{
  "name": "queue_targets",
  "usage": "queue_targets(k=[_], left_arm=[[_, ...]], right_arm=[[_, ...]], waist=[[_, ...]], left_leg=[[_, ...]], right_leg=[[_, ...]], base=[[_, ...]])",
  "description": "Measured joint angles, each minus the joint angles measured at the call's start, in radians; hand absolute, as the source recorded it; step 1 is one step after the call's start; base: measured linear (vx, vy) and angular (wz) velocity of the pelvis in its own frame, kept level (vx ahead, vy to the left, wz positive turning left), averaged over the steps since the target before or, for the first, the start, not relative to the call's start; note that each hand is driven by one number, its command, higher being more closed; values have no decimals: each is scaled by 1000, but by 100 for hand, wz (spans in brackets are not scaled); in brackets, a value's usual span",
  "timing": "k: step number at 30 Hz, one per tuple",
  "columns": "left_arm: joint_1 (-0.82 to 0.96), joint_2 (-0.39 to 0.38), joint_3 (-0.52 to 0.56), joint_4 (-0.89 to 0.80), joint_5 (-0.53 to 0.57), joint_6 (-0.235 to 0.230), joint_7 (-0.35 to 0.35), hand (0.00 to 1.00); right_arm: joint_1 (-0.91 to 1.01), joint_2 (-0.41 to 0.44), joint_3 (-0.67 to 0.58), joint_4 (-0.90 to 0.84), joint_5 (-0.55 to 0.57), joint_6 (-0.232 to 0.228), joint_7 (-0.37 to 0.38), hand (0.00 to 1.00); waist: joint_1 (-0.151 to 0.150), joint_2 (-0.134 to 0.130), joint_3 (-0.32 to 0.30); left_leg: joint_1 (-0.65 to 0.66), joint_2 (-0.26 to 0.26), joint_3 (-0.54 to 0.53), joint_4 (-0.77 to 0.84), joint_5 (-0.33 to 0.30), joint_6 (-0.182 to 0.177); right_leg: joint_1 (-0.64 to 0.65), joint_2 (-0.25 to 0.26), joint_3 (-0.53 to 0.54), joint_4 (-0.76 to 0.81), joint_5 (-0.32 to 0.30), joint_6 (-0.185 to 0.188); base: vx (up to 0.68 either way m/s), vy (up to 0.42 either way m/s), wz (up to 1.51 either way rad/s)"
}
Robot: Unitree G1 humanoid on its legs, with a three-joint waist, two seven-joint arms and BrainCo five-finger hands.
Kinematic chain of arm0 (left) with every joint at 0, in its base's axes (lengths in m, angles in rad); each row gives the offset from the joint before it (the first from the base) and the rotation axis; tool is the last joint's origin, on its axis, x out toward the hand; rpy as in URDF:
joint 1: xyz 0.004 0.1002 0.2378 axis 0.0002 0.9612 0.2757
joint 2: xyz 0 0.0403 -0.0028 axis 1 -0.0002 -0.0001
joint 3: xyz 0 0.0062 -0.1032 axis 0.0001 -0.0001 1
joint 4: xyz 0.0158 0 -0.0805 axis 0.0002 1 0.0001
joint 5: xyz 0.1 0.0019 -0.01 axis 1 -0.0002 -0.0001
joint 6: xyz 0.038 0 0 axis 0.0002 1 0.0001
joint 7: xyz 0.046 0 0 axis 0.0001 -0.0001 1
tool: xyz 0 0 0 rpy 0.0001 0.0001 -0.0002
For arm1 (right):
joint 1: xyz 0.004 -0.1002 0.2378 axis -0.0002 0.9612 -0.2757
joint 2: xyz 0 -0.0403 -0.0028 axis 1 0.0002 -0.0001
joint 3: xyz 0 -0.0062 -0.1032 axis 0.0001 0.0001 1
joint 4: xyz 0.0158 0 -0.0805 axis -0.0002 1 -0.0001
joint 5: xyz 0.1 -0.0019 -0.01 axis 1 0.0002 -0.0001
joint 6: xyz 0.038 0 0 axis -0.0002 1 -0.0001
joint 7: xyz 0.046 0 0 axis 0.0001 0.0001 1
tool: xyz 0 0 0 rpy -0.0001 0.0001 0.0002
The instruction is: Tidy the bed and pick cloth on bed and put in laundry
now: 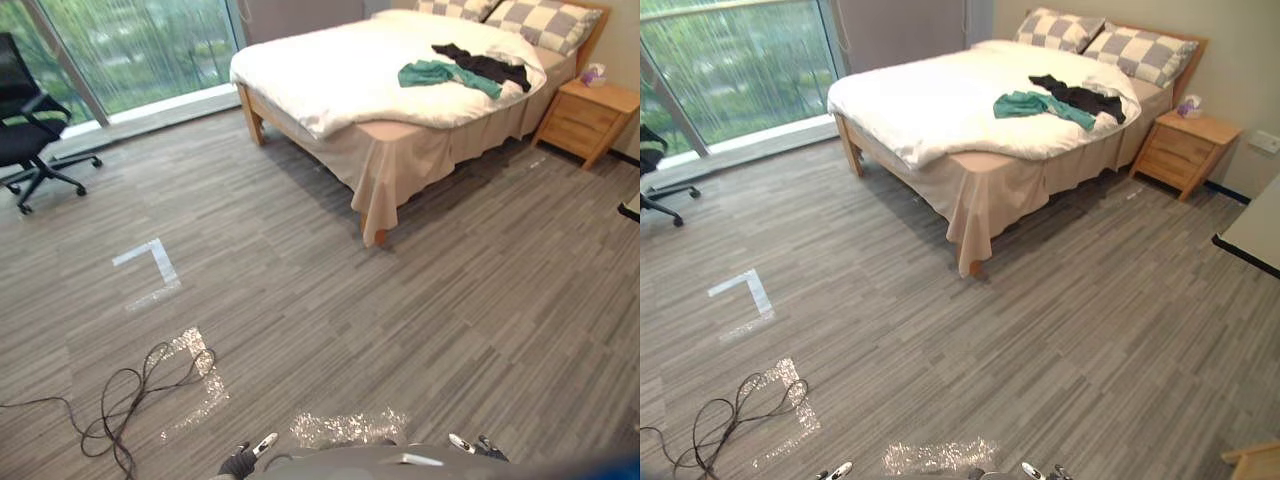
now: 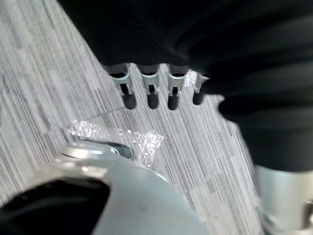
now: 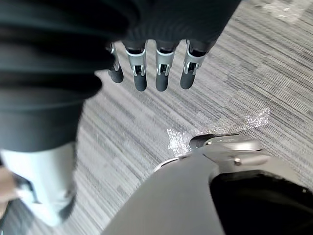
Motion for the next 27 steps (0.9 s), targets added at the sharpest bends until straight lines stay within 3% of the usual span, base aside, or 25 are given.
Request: queue_targets(k=[8,15,23,25,27], left_arm=[[-24,-3,2,17,28,-17,7,0],[-49,-2,9,17,47,12,8,0],[-57,1,8,16,67,11,6,0],[-58,5,8,15,68,7,6,0],[-62,6,8,14,69,0,6,0]], right_arm=[[-7,-2,-10,19,-10,6,2,0],[-24,-1,-11,18,-14,21,0,0],[-36,-1,-7,18,-42,20,-3,0],[-39,1,-1,18,-46,20,-12,0],[-41,-3,12,15,-46,19,-14,0]], waist=[[0,1,6],[1,-1,28],[1,-7,41],[0,-14,48],[-1,-8,56]], left_leg=[[68,-3,6,-52,7,8],[86,-4,9,-52,0,-2],[81,-5,11,-53,-3,-8],[61,-6,19,-43,-15,-18],[2,8,32,50,-67,-27]], right_leg=[[80,4,-24,-82,21,4],[98,0,-38,-82,24,49],[95,-3,-43,-83,24,48],[75,-4,-44,-88,10,28],[60,2,-45,-86,3,18]], base=[[133,22,1],[25,11,1],[-56,-18,-1],[-123,-37,-5],[-22,-37,-15]])
